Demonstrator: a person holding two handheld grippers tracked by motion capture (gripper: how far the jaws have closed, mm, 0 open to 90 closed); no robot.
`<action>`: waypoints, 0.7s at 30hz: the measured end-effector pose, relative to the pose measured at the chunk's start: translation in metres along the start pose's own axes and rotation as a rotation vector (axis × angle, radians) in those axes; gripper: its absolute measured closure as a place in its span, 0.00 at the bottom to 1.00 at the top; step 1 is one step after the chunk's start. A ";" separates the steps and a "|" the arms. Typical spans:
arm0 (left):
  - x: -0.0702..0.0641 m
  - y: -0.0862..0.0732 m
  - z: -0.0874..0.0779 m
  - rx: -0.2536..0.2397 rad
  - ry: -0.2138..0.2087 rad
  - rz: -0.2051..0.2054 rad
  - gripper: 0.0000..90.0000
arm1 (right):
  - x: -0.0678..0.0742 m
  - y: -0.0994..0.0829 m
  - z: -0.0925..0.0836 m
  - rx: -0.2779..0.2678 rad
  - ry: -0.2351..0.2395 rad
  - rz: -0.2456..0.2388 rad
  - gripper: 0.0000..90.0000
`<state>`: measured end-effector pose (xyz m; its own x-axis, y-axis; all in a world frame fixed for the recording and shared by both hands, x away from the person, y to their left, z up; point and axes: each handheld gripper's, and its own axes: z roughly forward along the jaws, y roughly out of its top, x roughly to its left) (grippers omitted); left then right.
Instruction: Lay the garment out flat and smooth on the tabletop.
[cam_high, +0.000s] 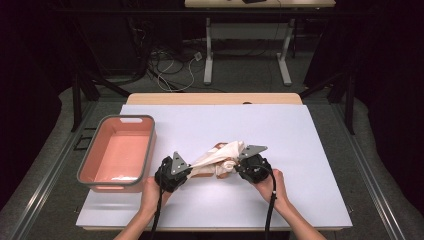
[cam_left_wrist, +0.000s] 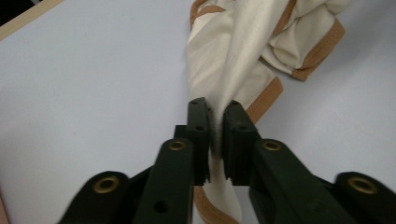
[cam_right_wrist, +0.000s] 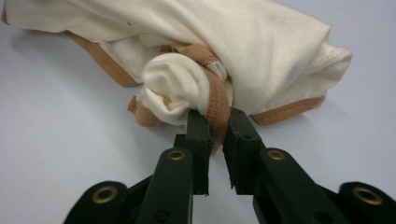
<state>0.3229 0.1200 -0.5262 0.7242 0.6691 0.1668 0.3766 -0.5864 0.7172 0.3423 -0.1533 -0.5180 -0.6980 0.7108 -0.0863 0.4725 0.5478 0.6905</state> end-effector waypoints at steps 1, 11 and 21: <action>-0.001 0.000 0.001 0.006 -0.006 0.005 0.86 | 0.000 0.000 0.000 -0.002 0.002 -0.001 0.81; -0.009 0.000 0.021 0.048 -0.032 0.023 0.72 | 0.010 0.003 0.001 -0.023 0.003 -0.051 0.77; -0.001 -0.002 0.017 0.031 0.034 -0.016 0.96 | 0.002 0.000 -0.007 -0.010 -0.030 -0.066 0.93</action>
<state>0.3308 0.1127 -0.5398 0.6979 0.6936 0.1785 0.4065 -0.5888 0.6986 0.3374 -0.1553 -0.5134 -0.7110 0.6862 -0.1537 0.4200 0.5897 0.6899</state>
